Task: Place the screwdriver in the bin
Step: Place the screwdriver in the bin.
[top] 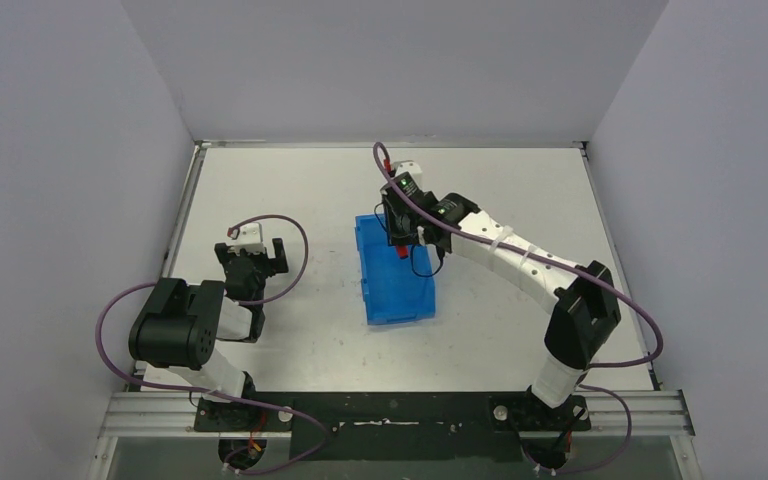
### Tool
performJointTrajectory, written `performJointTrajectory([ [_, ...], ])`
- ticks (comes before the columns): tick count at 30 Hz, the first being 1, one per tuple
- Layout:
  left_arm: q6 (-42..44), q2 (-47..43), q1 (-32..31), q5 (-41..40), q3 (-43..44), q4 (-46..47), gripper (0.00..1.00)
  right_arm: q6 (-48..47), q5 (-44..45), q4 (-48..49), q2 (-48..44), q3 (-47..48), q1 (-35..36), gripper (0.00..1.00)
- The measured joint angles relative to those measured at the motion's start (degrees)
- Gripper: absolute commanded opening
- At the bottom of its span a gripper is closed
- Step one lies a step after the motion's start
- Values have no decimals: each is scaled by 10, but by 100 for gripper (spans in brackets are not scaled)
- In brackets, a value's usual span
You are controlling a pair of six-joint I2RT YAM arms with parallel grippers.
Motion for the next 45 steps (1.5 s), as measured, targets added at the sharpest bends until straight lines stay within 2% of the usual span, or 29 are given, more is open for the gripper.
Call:
performJointTrajectory([
  [13, 0, 0, 0, 0, 0, 0, 97, 25, -28, 62, 2, -139, 33, 0],
  [23, 0, 0, 0, 0, 0, 0, 97, 27, -33, 131, 57, -177, 40, 11],
  [28, 0, 0, 0, 0, 0, 0, 97, 27, -35, 143, 82, -188, 41, 20],
  [37, 0, 0, 0, 0, 0, 0, 97, 30, -33, 146, 80, -189, 41, 50],
  [45, 0, 0, 0, 0, 0, 0, 97, 31, -21, 125, 57, -182, 42, 52],
])
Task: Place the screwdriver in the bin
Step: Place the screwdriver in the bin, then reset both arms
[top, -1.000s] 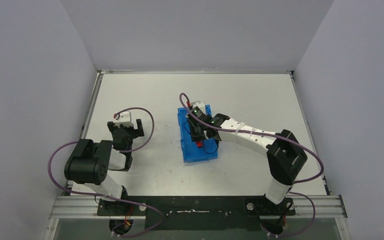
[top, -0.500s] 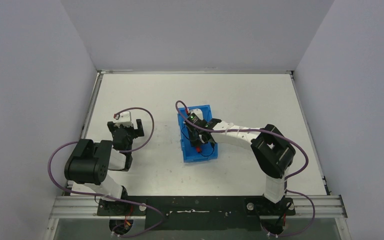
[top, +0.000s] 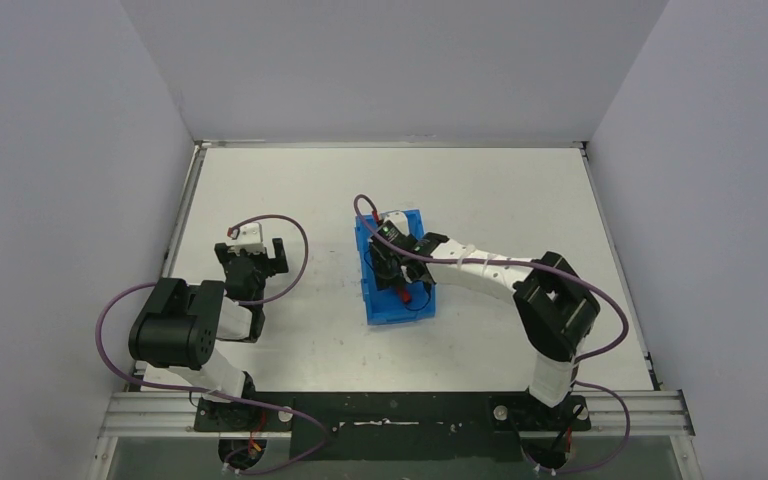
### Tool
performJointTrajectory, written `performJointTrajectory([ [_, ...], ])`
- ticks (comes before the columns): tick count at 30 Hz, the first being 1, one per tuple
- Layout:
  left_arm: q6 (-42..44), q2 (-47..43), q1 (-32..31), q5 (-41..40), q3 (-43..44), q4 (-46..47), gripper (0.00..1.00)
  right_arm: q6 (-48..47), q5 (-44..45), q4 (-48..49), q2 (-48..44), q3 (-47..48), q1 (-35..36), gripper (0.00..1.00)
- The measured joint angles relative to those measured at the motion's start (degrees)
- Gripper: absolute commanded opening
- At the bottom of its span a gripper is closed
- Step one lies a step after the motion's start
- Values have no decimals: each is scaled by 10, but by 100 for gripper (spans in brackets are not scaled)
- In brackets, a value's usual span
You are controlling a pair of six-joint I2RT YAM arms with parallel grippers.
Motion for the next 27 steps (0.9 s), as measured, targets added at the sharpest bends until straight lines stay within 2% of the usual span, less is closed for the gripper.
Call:
performJointTrajectory([
  [10, 0, 0, 0, 0, 0, 0, 97, -4, 19, -56, -29, 82, 3, 51],
  [17, 0, 0, 0, 0, 0, 0, 97, -29, 42, -113, -29, 216, 2, 52],
  [19, 0, 0, 0, 0, 0, 0, 97, -39, 49, -126, -29, 265, 0, 55],
  [21, 0, 0, 0, 0, 0, 0, 97, -50, 53, -133, -29, 306, -3, 66],
  [23, 0, 0, 0, 0, 0, 0, 97, -62, 57, -139, -28, 349, -7, 85],
  [25, 0, 0, 0, 0, 0, 0, 97, -71, 63, -142, -28, 376, -11, 99],
  [27, 0, 0, 0, 0, 0, 0, 97, -80, 69, -143, -28, 395, -17, 100],
])
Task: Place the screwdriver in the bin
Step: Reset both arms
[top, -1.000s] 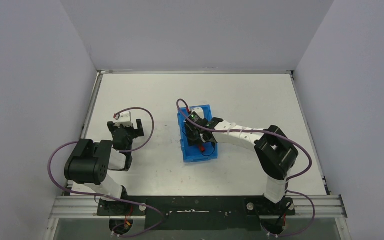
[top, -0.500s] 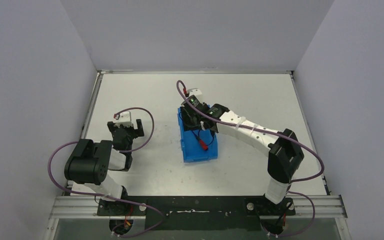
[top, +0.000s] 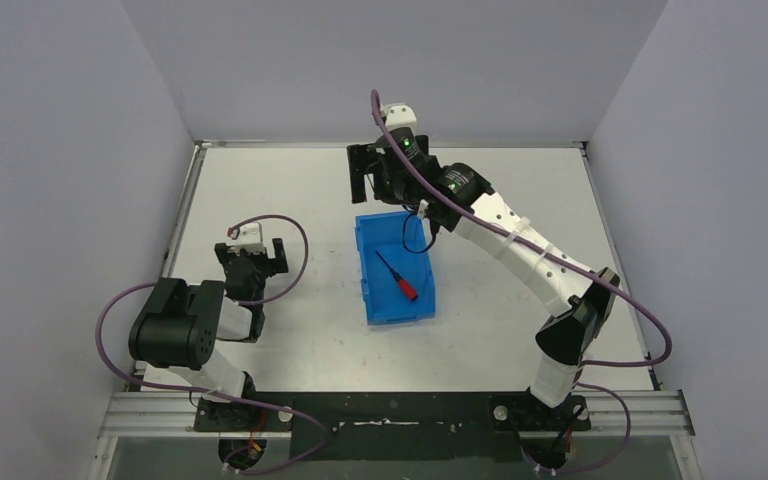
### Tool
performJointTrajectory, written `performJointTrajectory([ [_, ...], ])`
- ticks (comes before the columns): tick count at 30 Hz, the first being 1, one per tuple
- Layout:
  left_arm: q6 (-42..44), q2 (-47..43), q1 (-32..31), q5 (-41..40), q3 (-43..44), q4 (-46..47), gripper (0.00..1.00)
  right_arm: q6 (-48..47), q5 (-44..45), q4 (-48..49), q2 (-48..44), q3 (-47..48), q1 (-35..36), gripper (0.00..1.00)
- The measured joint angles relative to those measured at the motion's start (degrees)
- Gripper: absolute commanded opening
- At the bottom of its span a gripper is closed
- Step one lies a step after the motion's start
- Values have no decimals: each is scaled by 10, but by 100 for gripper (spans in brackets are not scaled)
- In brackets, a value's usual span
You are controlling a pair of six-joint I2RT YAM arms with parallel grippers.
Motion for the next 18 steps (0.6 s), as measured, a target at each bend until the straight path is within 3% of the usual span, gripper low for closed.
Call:
performJointTrajectory([
  [10, 0, 0, 0, 0, 0, 0, 97, -34, 4, 12, -13, -30, -37, 100],
  [18, 0, 0, 0, 0, 0, 0, 97, -77, -25, 24, -67, -102, -156, 100],
])
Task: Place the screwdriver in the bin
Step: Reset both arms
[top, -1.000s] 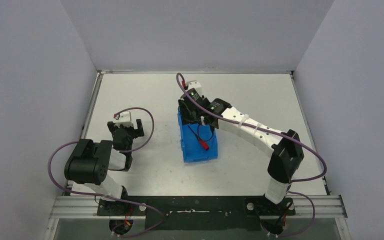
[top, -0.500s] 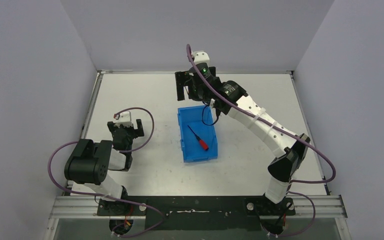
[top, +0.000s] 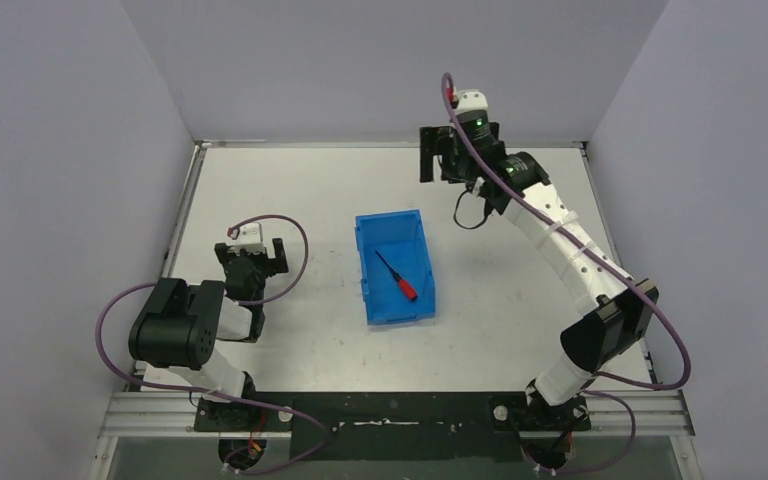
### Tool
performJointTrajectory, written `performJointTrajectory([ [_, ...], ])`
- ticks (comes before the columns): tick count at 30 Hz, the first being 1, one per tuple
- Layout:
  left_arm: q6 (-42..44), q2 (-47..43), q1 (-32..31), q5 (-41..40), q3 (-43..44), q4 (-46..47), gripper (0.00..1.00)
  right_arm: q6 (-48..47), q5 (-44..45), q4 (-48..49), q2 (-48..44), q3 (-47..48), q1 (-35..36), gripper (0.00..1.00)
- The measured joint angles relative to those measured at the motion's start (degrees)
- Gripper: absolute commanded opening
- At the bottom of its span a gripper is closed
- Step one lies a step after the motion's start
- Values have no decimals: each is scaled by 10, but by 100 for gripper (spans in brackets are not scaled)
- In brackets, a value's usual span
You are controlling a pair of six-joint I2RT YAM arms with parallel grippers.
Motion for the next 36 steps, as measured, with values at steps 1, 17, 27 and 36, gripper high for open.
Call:
performJointTrajectory([
  [1, 0, 0, 0, 0, 0, 0, 97, -5, -5, 0, -7, -1, -18, 100],
  [17, 0, 0, 0, 0, 0, 0, 97, -90, -109, 17, -50, -44, -323, 100],
  [27, 0, 0, 0, 0, 0, 0, 97, -105, -139, 24, -50, -44, -324, 100],
  [36, 0, 0, 0, 0, 0, 0, 97, -105, -148, 32, -50, -44, -323, 100],
])
